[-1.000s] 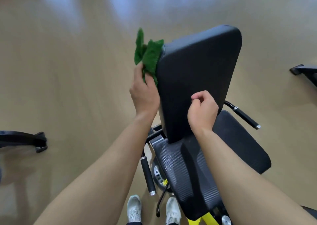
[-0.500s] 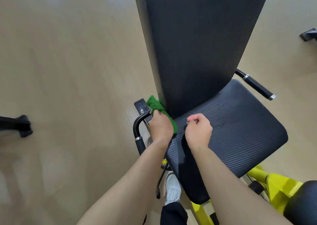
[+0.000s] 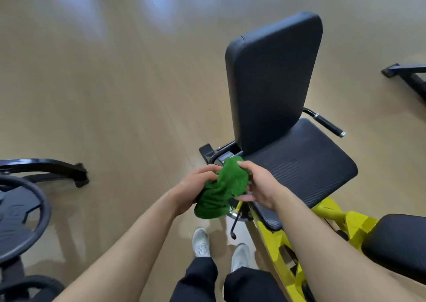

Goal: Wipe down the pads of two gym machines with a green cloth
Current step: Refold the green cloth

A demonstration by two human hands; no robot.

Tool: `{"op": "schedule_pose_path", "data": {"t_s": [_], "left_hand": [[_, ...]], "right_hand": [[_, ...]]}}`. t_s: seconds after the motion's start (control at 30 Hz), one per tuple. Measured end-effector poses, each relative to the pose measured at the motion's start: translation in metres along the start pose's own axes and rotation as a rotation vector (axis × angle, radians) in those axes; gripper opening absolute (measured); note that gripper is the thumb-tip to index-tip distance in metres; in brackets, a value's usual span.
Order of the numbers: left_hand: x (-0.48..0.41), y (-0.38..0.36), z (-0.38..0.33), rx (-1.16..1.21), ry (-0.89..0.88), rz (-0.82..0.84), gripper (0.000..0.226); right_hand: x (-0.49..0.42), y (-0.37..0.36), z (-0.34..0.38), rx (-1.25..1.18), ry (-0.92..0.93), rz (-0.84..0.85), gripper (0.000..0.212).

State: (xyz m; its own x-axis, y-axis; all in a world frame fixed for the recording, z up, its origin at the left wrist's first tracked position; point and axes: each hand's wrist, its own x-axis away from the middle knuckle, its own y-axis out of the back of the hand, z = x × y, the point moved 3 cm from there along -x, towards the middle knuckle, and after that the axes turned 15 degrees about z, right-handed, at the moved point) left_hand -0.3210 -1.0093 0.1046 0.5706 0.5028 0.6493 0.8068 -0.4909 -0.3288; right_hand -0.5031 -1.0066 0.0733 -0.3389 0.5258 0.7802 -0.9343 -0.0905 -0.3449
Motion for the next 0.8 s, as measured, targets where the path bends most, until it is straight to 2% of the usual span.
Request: {"op": "schedule_pose_path", "data": {"t_s": [0.1,0.17,0.33,0.5,0.63,0.7,0.8], "left_hand": [[0.047,-0.002,0.003,0.09,-0.027,-0.05,0.025],[0.076,-0.012,0.011,0.138,-0.07,-0.056,0.03],[0.14,-0.045,0.056,0.016,-0.122,-0.126,0.05],[0.217,-0.07,0.111,0.121,-0.163,-0.171,0.033],[0.279,-0.065,0.155,0.17,-0.187,-0.252,0.028],[0.302,-0.065,0.173,0.215,-0.21,-0.359,0.023],[0.325,-0.078,0.196,0.479,-0.311,-0.421,0.013]], "right_hand": [[0.022,-0.037,0.004,0.038,0.114,0.088,0.024],[0.037,-0.059,0.005,0.086,0.181,0.109,0.03],[0.083,-0.105,-0.009,0.271,0.256,0.12,0.027],[0.138,-0.127,-0.03,0.301,0.281,0.041,0.013],[0.18,-0.144,-0.05,0.306,0.347,-0.034,0.023],[0.195,-0.15,-0.064,0.297,0.383,-0.112,0.024],[0.218,-0.172,-0.091,0.309,0.407,-0.151,0.022]]}}
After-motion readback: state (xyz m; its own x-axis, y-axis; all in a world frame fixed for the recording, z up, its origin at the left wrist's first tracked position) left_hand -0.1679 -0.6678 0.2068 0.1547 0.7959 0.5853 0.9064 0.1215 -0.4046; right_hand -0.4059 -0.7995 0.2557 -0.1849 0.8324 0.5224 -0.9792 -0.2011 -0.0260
